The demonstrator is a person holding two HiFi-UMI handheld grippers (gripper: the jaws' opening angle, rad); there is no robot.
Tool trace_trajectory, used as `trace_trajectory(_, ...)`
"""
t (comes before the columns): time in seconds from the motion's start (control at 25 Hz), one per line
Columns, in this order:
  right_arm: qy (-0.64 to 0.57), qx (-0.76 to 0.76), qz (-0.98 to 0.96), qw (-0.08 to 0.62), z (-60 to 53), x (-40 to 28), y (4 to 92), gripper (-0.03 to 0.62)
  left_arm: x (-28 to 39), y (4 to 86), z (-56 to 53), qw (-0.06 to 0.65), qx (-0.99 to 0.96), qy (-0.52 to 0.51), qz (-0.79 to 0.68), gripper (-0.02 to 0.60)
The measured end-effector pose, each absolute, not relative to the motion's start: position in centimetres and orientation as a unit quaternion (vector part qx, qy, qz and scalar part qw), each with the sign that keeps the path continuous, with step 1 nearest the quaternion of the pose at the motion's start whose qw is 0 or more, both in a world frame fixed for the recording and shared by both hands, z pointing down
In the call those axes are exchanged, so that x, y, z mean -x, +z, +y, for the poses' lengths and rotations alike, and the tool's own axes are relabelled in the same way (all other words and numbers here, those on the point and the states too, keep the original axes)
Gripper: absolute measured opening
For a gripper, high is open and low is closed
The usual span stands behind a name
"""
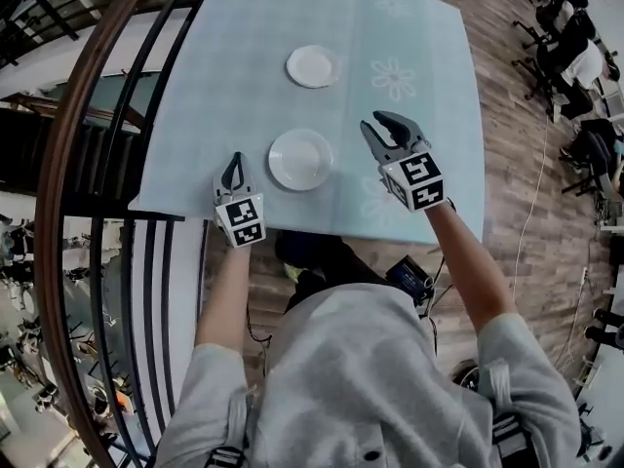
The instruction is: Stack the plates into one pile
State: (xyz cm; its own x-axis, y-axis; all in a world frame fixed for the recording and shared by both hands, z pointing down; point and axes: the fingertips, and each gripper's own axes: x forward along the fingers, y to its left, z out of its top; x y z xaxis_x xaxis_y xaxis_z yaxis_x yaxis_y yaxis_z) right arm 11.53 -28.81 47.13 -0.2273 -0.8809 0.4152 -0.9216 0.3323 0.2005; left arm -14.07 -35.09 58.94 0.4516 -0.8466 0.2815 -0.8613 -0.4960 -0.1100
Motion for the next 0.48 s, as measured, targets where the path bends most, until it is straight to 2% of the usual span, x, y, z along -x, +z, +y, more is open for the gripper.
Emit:
trace_trajectory(0.24, 0.003, -0.532, -0.791, 0.301, -30.2, -12.8, 48.4, 0.11, 14.0, 60.6, -34.3, 0.104, -0.854, 0.138, -0.491, 0.018)
trace_trajectory(0.48, -0.008, -0.51, -0.788, 0.346, -36.0, -13.1, 52.5, 0.11, 14.7, 60.5, -33.7, 0.11, -0.849, 0.151, -0.494, 0.018)
